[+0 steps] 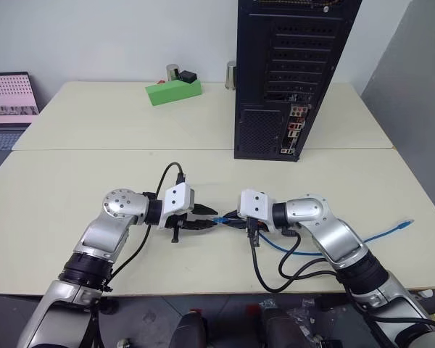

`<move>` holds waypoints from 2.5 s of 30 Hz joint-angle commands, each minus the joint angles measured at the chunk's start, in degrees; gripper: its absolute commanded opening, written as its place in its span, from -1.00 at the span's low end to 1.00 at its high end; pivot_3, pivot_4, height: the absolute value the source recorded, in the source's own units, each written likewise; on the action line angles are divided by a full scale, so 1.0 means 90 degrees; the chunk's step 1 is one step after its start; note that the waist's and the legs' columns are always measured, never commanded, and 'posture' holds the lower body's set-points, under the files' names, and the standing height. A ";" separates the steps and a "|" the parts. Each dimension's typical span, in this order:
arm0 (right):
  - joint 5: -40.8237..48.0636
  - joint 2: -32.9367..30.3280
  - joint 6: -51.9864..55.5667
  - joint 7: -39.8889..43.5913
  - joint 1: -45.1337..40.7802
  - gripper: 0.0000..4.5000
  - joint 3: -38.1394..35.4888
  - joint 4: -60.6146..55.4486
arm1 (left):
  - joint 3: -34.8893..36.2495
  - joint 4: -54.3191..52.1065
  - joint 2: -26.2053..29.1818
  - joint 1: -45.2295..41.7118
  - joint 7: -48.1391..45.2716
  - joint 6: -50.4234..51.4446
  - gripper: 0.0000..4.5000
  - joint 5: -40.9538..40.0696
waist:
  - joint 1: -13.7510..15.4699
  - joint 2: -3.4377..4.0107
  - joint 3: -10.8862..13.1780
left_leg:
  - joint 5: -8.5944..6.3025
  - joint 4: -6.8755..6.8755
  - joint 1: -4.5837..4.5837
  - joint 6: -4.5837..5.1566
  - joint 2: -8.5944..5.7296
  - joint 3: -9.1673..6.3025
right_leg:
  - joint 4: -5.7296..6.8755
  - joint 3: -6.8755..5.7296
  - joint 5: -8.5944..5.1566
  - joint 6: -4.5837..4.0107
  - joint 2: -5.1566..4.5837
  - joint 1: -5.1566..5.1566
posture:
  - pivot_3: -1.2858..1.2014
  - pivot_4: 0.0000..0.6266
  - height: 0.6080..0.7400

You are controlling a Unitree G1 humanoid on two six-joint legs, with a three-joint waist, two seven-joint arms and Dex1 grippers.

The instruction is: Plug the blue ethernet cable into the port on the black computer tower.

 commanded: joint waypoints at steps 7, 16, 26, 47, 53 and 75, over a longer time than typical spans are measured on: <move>0.0108 0.0009 0.0029 0.0033 -0.0052 -0.96 0.0000 -0.0255 | 0.0097 0.0171 -0.0029 -0.0109 0.0130 -0.0320 -0.87 0.0125 | 0.0002 0.0000 0.0000 | 0.0000 0.0000 0.0000 0.0000 0.0000 -0.0001 | 0.0000 0.0000 0.0000 0.0000 0.0000 0.0000 | 0.03 -0.52 1.00; 0.0407 -0.0661 0.0118 0.0447 0.0086 -0.06 -0.0438 -0.0416 | 0.0060 0.0211 -0.0090 0.0095 0.0261 -0.1080 -0.87 0.0286 | 0.0009 0.0000 0.0000 | 0.0000 0.0000 0.0000 0.0000 -0.0001 -0.0001 | -0.0001 0.0000 0.0000 0.0000 -0.0001 0.0001 | 0.03 -0.52 1.00; 0.2482 -0.0824 0.2282 0.0372 0.0872 0.35 -0.1697 -0.1365 | -0.0149 0.0879 -0.0187 0.0214 0.1051 -0.5006 -0.87 0.1527 | 0.0061 0.0000 0.0000 | 0.0000 0.0000 0.0002 0.0000 0.0001 0.0001 | -0.0002 0.0003 0.0001 -0.0001 -0.0001 0.0003 | 0.03 -0.52 1.00; 0.3603 0.0163 0.3378 -0.1014 0.1198 0.35 -0.1818 -0.1523 | -0.0060 0.2373 -0.0139 -0.0290 0.4296 -0.8509 -0.87 0.3625 | 0.0114 0.0000 0.0000 | 0.0000 0.0001 0.0000 0.0000 -0.0004 0.0000 | -0.0003 -0.0002 0.0001 0.0002 -0.0005 0.0004 | 0.03 -0.52 1.00; 0.3655 0.0160 0.3363 -0.1094 0.1200 -0.10 -0.1788 -0.1466 | -0.0150 0.2157 -0.0093 -0.0219 0.4621 -0.8451 -0.87 0.3706 | 0.0114 0.0000 0.0000 | 0.0000 0.0001 0.0000 0.0000 -0.0004 0.0000 | -0.0003 -0.0003 0.0001 0.0002 -0.0005 0.0005 | 0.03 -0.52 1.00; 0.3938 0.0134 0.3448 -0.1186 0.1128 -1.00 -0.1833 -0.1426 | -0.0359 0.1936 0.0113 -0.0128 0.5148 -0.8374 -0.87 0.3915 | 0.0113 0.0000 0.0000 | 0.0000 0.0001 0.0000 0.0000 -0.0004 0.0000 | -0.0002 -0.0003 0.0001 0.0001 -0.0005 0.0005 | 0.03 -0.52 1.00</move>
